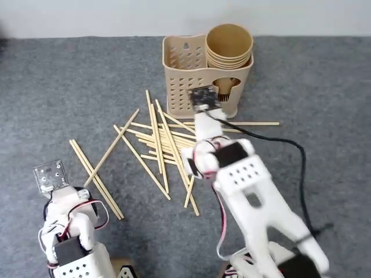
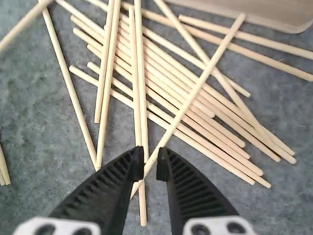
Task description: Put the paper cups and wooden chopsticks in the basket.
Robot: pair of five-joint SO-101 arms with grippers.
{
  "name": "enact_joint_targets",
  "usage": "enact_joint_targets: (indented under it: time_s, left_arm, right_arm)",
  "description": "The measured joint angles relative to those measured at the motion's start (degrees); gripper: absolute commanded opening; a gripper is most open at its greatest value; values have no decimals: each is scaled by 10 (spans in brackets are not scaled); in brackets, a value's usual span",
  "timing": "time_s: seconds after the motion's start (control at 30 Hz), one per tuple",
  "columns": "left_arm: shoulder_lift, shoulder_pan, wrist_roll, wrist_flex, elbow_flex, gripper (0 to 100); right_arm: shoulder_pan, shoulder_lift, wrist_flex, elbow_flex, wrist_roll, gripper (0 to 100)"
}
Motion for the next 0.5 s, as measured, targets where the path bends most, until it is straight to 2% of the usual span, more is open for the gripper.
enact_joint_targets:
  time_s: [0.2, 0.5]
  left_arm:
    - [0, 1, 0, 43, 0, 12]
    - [0, 0, -1, 58, 0, 12]
  right_arm:
    - [-1, 139, 0, -107, 0, 75]
    - [-62, 302, 0, -241, 0, 75]
